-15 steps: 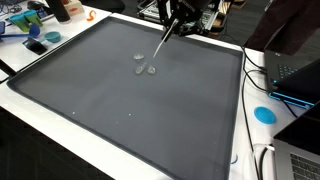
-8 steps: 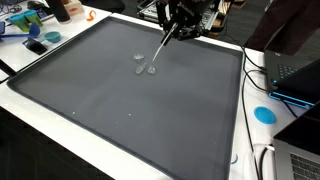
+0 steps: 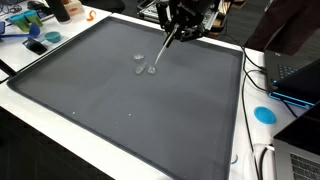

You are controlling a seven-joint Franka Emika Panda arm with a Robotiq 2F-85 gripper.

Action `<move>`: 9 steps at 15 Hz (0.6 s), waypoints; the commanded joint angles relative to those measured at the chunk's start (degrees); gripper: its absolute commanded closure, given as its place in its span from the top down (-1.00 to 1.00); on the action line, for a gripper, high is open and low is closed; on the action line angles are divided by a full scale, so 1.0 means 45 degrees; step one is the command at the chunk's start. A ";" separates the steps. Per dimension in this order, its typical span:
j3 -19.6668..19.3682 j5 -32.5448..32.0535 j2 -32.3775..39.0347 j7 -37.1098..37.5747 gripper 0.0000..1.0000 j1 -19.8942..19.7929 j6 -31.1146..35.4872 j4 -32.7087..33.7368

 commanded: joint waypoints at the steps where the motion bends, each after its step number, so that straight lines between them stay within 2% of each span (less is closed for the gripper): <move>1: -0.0089 0.0062 -0.0076 -0.0275 -0.98 -0.0046 0.0457 0.0010; 9: -0.0153 0.0264 -0.0075 -0.0424 -0.98 -0.0104 0.0581 0.0210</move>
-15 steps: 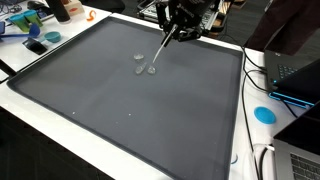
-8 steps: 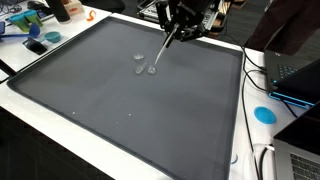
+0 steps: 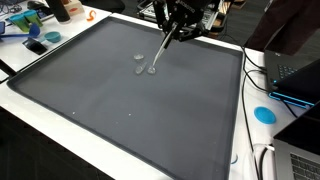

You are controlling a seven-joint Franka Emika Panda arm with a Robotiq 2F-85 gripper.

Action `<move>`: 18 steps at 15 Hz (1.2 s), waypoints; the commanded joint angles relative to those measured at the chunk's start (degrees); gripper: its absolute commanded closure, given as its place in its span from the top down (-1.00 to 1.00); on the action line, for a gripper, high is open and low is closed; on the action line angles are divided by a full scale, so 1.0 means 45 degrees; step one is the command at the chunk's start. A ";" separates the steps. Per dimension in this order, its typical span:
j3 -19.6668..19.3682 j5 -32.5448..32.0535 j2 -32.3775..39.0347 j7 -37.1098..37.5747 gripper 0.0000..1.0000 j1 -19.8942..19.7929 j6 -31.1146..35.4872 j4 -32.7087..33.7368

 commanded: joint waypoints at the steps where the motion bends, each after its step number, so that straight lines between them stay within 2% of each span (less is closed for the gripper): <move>1: 0.0008 0.0435 -0.0045 -0.0488 -0.98 -0.0103 -0.0144 0.0076; 8: 0.0100 0.1987 0.0013 -0.1624 -0.98 -0.0375 -0.1860 0.0501; 13: 0.0088 0.2196 0.0119 -0.1895 -0.98 -0.0389 -0.3065 0.0769; 18: 0.0082 0.2146 0.0020 -0.2061 -0.98 -0.0453 -0.3311 0.0675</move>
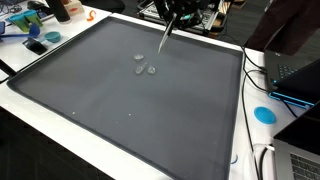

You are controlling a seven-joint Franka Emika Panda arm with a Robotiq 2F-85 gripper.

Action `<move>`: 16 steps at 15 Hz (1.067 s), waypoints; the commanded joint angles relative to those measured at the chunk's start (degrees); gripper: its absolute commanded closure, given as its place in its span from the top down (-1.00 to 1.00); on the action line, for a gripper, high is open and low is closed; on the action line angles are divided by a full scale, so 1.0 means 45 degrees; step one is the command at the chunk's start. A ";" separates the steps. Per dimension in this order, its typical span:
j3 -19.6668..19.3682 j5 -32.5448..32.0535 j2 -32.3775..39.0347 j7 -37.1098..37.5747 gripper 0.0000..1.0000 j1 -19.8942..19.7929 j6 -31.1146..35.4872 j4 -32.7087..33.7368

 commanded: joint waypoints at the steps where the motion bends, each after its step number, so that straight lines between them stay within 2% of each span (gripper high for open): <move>1: 0.0051 0.0259 -0.0040 -0.0323 -0.98 -0.0183 -0.0346 0.0064; 10: -0.0128 0.0157 -0.0950 -0.1223 -0.98 -0.1037 0.0391 -0.0938; 16: -0.0267 0.0671 -0.2171 -0.3055 -0.98 -0.2251 0.2172 -0.2381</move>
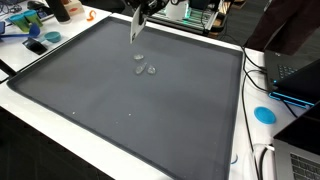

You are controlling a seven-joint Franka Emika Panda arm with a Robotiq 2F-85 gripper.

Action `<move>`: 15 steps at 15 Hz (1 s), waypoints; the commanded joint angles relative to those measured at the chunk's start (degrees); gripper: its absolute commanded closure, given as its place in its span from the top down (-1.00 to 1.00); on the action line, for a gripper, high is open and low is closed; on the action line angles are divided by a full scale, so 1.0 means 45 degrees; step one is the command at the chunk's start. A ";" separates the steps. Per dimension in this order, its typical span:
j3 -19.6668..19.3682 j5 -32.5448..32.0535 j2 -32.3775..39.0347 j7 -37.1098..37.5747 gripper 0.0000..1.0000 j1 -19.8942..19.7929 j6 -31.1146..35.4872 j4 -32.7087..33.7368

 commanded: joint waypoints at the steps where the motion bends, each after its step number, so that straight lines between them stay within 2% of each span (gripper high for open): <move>1: -0.0085 0.0797 -0.1211 -0.1270 -0.98 -0.0786 0.1267 -0.1628; 10: -0.0409 0.3452 -0.2389 -0.5726 -0.98 -0.2458 0.2485 -0.3654; 15: -0.0701 0.4107 -0.2785 -0.7863 -0.98 -0.2967 0.2705 -0.4565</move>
